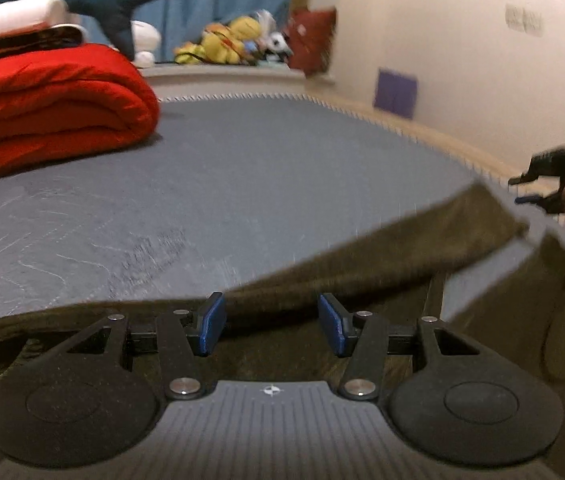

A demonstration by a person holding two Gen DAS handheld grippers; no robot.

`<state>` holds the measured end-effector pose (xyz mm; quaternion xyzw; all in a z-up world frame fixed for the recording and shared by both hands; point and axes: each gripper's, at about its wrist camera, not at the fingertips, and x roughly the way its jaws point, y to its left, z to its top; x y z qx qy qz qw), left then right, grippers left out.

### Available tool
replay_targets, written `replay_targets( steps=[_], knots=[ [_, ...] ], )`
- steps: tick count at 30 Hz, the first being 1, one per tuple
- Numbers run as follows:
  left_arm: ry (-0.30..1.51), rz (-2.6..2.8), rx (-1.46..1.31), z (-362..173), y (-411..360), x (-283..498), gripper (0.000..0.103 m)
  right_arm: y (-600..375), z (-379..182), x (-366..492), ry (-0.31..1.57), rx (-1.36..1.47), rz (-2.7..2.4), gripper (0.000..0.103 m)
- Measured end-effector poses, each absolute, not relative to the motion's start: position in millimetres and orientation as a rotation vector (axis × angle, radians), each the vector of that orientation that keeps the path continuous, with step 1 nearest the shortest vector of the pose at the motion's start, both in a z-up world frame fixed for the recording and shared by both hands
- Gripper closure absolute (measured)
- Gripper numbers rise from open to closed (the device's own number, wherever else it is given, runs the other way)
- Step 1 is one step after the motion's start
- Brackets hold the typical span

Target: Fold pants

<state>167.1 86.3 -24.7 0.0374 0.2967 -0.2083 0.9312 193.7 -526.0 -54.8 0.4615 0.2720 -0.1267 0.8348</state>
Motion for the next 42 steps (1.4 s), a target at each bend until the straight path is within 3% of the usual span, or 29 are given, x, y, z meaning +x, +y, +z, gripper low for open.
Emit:
replay_targets(
  steps=[2,4,11,12,15,16,23,31,32,35,37,42],
  knots=[
    [0.622,-0.436,0.108,-32.8,80.9,167.9,0.046,-517.1,-63.2,181.9,0.64,0.985,-0.293,0.065],
    [0.629,-0.438,0.142,-39.9,76.8,166.9,0.046,-500.6,-67.3,171.3,0.697,0.989,-0.301,0.056],
    [0.672,-0.39,0.178,-52.9,79.5,170.7,0.046,-459.3,-97.8,185.6,0.882,1.057,-0.274,0.055],
    [0.675,-0.38,0.186,-52.5,79.7,171.5,0.047,-455.6,-97.4,188.0,0.865,1.046,-0.288,0.058],
    [0.687,-0.36,0.178,-52.0,84.3,174.9,0.047,-447.2,-94.4,192.6,0.827,1.048,-0.343,0.093],
    [0.691,-0.354,0.175,-51.5,85.6,176.4,0.047,-447.2,-92.4,194.7,0.817,1.048,-0.365,0.096],
    [0.693,-0.319,0.176,-42.3,87.6,179.1,0.047,-429.1,-46.4,217.2,0.685,0.998,-0.402,0.098],
    [0.689,-0.271,0.132,-31.8,97.4,184.5,0.047,-405.8,21.4,311.1,0.559,0.931,-0.416,0.102],
    [0.693,-0.264,0.127,-31.1,98.4,185.2,0.047,-403.6,25.9,327.3,0.525,0.907,-0.419,0.102],
    [0.71,-0.248,0.112,-30.7,102.0,187.1,0.047,-404.6,25.8,375.9,0.504,0.84,-0.31,0.089],
    [0.719,-0.237,0.113,-29.8,102.5,188.6,0.047,-405.4,8.2,386.2,0.569,0.879,-0.336,0.066],
    [0.743,-0.225,0.104,-30.2,101.7,188.8,0.047,-388.8,-25.7,358.3,0.635,0.785,-0.256,0.065]
  ],
)
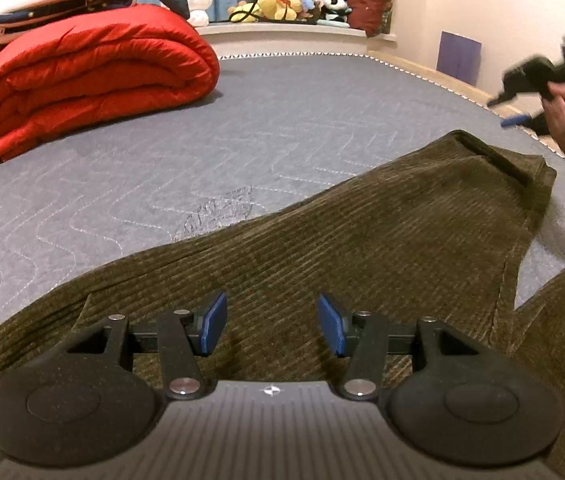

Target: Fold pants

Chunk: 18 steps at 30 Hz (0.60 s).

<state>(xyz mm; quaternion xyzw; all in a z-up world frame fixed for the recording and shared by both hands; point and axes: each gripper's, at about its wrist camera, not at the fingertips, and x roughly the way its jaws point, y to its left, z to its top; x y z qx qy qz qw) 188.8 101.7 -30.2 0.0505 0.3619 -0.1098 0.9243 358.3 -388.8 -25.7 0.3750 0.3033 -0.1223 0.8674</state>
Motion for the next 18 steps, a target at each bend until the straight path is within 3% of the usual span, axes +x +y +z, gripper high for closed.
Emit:
replay_targets(
  steps=[7,18],
  knots=[
    [0.755,-0.222,0.104,-31.0,100.8,188.1,0.047,-392.1,-53.0,295.3,0.644,0.766,-0.197,0.064],
    [0.757,-0.222,0.104,-31.1,100.9,188.5,0.048,-412.2,-41.3,238.9,0.59,0.725,-0.17,0.061]
  ],
)
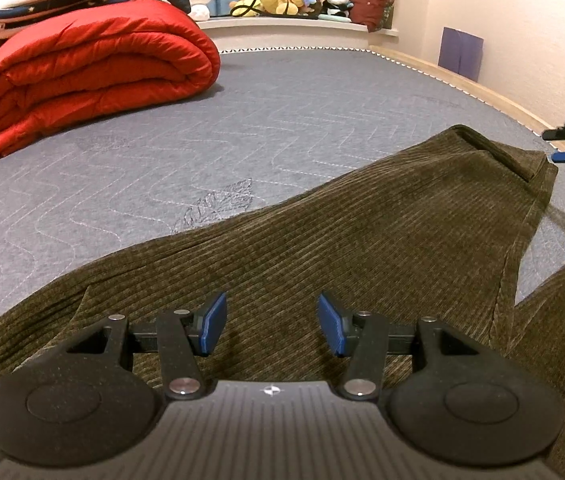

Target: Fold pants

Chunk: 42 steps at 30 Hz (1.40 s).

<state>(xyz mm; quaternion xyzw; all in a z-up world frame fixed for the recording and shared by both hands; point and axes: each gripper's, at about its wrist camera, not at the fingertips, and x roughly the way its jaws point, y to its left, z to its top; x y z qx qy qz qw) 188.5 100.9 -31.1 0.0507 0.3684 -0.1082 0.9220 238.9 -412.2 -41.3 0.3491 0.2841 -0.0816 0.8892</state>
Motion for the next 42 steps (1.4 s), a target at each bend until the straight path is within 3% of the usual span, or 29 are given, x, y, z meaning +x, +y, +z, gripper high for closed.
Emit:
replay_targets(
  steps=[2,4,6,11,13,16,20,23,24,26,27,28,29,31,34,39,42],
  knots=[
    [0.75,-0.234,0.097,-30.3,101.0,187.4,0.062,-422.8,-43.8,230.0,0.58,0.731,-0.189,0.063],
    [0.746,-0.258,0.09,-29.8,99.7,185.8,0.086,-438.9,-50.4,219.1,0.574,0.757,-0.235,0.088],
    [0.723,-0.288,0.098,-27.9,94.4,181.4,0.09,-454.7,-57.1,208.0,0.564,0.769,-0.308,0.094],
    [0.664,-0.416,0.088,-23.6,74.3,164.4,0.089,-495.7,-82.1,187.8,0.559,0.845,-0.411,0.09],
    [0.652,-0.484,0.078,-22.4,64.4,156.9,0.081,-507.3,-91.1,188.1,0.567,0.873,-0.427,0.084],
    [0.636,-0.546,0.137,-24.0,46.4,144.5,0.06,-519.9,-104.2,203.0,0.607,0.88,-0.425,0.063],
    [0.646,-0.607,0.214,-36.6,26.4,133.9,0.05,-529.1,-112.1,233.3,0.623,0.866,-0.4,0.054],
    [0.655,-0.638,0.284,-50.4,14.9,126.1,0.043,-537.4,-115.1,254.7,0.613,0.868,-0.416,0.054],
    [0.658,-0.648,0.315,-54.7,11.5,124.1,0.04,-538.7,-114.6,259.7,0.606,0.863,-0.425,0.055],
    [0.664,-0.66,0.368,-63.7,4.9,121.7,0.037,-541.1,-114.6,269.1,0.6,0.847,-0.45,0.068],
    [0.663,-0.655,0.403,-69.1,0.9,120.1,0.037,-541.0,-115.0,272.4,0.607,0.827,-0.47,0.091],
    [0.66,-0.642,0.428,-73.2,0.1,119.2,0.038,-540.2,-116.6,275.9,0.628,0.806,-0.493,0.099],
    [0.66,-0.627,0.456,-77.9,-1.5,119.6,0.043,-540.6,-118.0,276.4,0.629,0.801,-0.502,0.1],
    [0.688,-0.61,0.453,-82.5,0.5,124.9,0.072,-540.7,-115.9,274.2,0.618,0.797,-0.503,0.101],
    [0.73,-0.616,0.377,-71.0,9.3,135.2,0.089,-537.6,-97.0,261.2,0.574,0.78,-0.515,0.102],
    [0.792,-0.566,0.367,-48.8,28.2,149.9,0.092,-516.2,-50.8,198.0,0.523,0.771,-0.636,0.102],
    [0.848,-0.568,0.301,-51.4,44.0,159.1,0.091,-515.1,-68.2,179.1,0.71,0.77,-0.687,0.1]
  ],
)
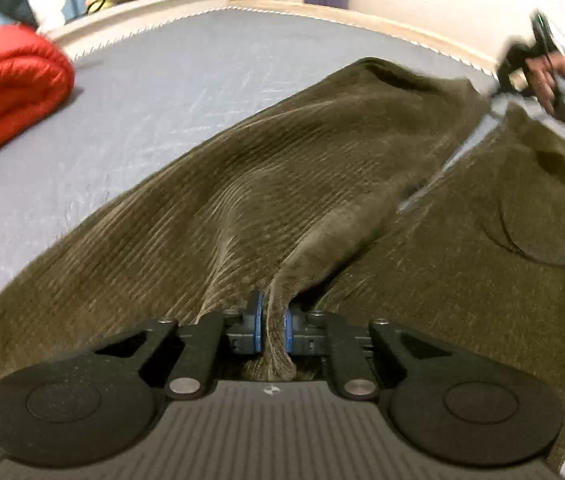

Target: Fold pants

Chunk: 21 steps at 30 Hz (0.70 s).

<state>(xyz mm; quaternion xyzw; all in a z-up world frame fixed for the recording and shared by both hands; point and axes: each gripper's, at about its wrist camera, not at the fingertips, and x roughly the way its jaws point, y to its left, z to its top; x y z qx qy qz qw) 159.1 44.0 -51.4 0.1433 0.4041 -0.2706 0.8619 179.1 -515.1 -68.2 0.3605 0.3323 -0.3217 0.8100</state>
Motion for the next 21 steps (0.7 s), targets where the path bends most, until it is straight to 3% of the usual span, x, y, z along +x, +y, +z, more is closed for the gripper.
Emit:
replay_targets(
  steps=[2,5,6,9,14,17,18,19,21],
  knots=[
    [0.858,-0.591,0.244,-51.9,50.1,161.3,0.089,-521.6,-82.3,168.8,0.807,0.789,-0.738,0.096],
    [0.86,-0.668,0.168,-43.0,56.2,161.7,0.073,-515.3,-70.6,150.1,0.727,0.757,-0.74,0.09],
    [0.846,-0.676,0.148,-39.7,57.2,160.2,0.072,-508.8,-64.8,147.2,0.698,0.764,-0.688,0.082],
    [0.828,-0.697,0.069,-32.7,63.5,162.5,0.072,-488.2,-60.9,156.9,0.703,0.839,-0.417,0.06],
    [0.824,-0.691,0.105,-35.2,57.9,161.4,0.072,-468.0,-94.6,199.6,0.885,0.969,-0.256,0.048],
    [0.82,-0.688,0.119,-35.0,57.7,160.2,0.072,-470.1,-104.7,209.5,0.87,1.016,-0.322,0.048],
    [0.819,-0.685,0.12,-35.3,59.0,160.0,0.072,-466.0,-100.0,210.5,0.867,1.001,-0.34,0.056],
    [0.818,-0.679,0.123,-35.8,59.6,159.8,0.072,-463.7,-93.6,215.7,0.863,0.969,-0.358,0.086],
    [0.815,-0.67,0.126,-36.8,59.3,159.2,0.072,-460.5,-79.4,227.0,0.846,0.914,-0.389,0.088]
  ],
)
